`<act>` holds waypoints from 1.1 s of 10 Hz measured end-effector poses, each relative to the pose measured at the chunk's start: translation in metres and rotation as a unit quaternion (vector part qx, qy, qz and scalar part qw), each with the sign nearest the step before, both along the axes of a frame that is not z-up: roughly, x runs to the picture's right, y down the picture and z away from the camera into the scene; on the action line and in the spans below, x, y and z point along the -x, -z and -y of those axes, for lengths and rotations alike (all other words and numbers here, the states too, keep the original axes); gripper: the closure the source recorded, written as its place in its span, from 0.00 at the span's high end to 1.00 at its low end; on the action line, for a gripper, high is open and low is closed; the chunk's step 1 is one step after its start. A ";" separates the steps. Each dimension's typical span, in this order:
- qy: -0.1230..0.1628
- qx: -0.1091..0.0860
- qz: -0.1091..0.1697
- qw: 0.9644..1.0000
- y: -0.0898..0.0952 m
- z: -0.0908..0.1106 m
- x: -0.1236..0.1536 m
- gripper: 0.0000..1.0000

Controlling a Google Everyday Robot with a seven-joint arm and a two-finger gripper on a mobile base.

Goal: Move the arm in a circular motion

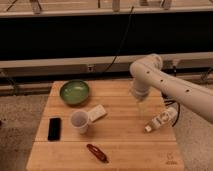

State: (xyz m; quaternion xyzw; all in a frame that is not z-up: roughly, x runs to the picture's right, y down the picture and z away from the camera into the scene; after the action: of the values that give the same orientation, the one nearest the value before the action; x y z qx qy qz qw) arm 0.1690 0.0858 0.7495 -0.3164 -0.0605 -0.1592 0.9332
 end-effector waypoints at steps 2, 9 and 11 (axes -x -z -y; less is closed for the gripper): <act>-0.001 -0.001 0.004 1.000 0.000 -0.001 -0.008 0.80; 0.011 0.001 0.018 1.000 -0.003 0.000 -0.024 0.80; 0.014 0.002 0.020 1.000 -0.002 -0.003 -0.027 0.80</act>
State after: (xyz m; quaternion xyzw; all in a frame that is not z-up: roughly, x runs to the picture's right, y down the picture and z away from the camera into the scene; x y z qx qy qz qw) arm 0.1959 0.0886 0.7519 -0.3154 -0.0751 -0.1783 0.9290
